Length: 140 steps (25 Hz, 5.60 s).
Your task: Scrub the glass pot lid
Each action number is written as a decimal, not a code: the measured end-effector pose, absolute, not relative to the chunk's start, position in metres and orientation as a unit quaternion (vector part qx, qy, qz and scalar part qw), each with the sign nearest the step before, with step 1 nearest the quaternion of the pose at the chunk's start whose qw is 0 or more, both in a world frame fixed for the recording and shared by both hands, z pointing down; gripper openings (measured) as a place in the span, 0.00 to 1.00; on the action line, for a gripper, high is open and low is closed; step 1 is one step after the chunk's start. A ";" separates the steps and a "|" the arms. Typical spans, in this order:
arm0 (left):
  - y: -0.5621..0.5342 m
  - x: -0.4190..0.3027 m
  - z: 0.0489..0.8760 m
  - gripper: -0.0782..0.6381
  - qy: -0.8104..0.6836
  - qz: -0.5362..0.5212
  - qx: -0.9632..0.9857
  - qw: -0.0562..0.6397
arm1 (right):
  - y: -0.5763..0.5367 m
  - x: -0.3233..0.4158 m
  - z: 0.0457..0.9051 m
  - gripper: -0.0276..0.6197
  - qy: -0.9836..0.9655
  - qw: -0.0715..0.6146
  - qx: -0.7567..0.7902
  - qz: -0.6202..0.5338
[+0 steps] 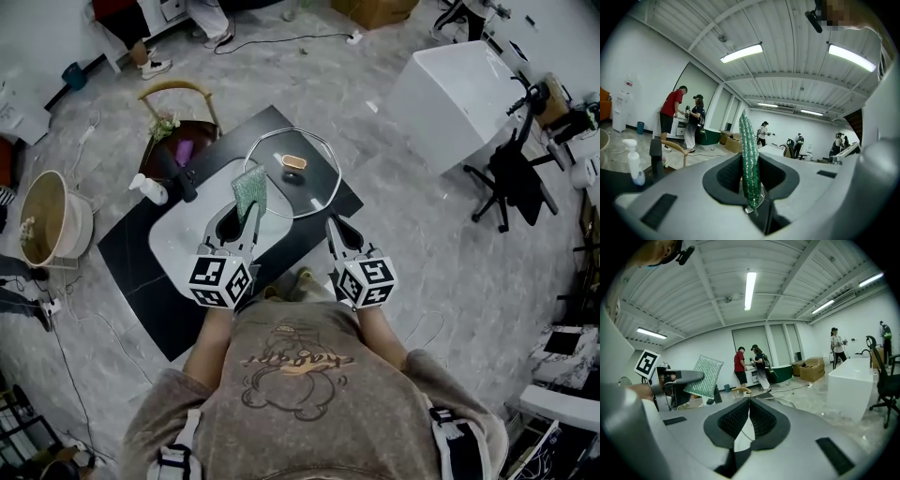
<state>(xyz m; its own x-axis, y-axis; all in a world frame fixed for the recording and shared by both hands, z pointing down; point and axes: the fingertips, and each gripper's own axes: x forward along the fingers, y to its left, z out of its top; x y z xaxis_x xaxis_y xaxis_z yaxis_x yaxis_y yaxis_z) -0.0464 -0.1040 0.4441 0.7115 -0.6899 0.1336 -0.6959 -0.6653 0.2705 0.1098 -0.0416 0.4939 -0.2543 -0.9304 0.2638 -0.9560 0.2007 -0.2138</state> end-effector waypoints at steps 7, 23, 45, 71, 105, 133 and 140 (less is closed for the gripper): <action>-0.122 -0.040 0.437 0.23 -0.392 0.001 0.907 0.153 | -0.072 0.108 0.486 0.09 -0.800 0.038 0.577 0.157; -0.144 -0.024 0.443 0.23 -0.412 0.001 0.897 0.159 | -0.117 0.117 0.490 0.50 -0.838 0.046 0.523 0.150; -0.170 -0.035 0.466 0.23 -0.436 0.016 0.882 0.178 | -0.247 0.086 0.624 0.50 -0.868 0.229 0.422 0.124; -0.187 -0.036 0.492 0.23 -0.442 0.032 0.872 0.210 | -0.270 0.082 0.691 0.39 -0.866 0.333 0.356 0.117; -0.182 -0.086 0.464 0.23 -0.482 -0.013 0.857 0.182 | -0.232 0.127 0.567 0.33 -0.856 0.076 0.453 0.238; -0.145 -0.015 0.416 0.23 -0.348 -0.038 0.920 0.177 | -0.191 0.114 0.497 0.33 -0.812 -0.305 0.313 0.387; -0.135 -0.001 0.409 0.23 -0.294 -0.065 0.929 0.215 | -0.192 0.124 0.504 0.33 -0.787 -0.335 0.326 0.404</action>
<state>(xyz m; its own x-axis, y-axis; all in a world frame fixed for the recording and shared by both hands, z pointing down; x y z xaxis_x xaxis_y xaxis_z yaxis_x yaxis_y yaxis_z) -0.0011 -0.1349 0.4093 0.8181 -0.5751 0.0054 -0.5189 -0.7341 0.4380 0.1243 -0.1921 0.5038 -0.5634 -0.7827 -0.2644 -0.2418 0.4622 -0.8532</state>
